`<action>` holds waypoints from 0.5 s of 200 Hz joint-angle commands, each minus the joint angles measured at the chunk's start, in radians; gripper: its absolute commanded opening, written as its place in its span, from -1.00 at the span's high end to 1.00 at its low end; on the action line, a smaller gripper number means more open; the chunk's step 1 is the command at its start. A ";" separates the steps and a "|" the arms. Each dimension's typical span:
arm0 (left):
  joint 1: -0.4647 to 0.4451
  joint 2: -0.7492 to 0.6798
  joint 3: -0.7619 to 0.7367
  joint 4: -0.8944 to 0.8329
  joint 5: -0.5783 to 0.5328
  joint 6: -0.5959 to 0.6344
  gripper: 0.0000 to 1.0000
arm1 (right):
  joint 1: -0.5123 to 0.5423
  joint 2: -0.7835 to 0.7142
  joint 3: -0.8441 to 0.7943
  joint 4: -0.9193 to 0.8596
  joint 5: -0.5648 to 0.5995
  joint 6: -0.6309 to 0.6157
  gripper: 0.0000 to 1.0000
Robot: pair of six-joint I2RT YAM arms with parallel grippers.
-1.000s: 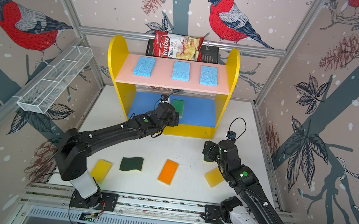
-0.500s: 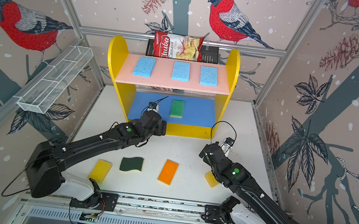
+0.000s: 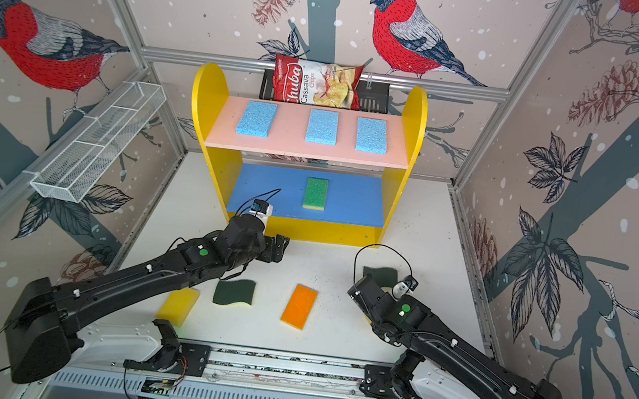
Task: Place and organize the cleaning sponges onto the shelf
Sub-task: 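Withdraw the left gripper from the shelf while the right gripper moves over the yellow sponge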
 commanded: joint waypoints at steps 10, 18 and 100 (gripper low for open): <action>0.004 -0.042 -0.050 0.033 -0.011 0.027 -0.73 | 0.039 0.030 -0.023 -0.006 -0.065 0.128 -0.99; 0.004 -0.050 -0.057 0.031 -0.014 0.029 -0.74 | 0.051 0.035 -0.032 0.001 -0.073 0.148 -0.99; 0.019 -0.054 -0.097 0.080 0.029 0.022 -0.74 | 0.044 0.003 -0.133 0.078 -0.084 0.146 -0.99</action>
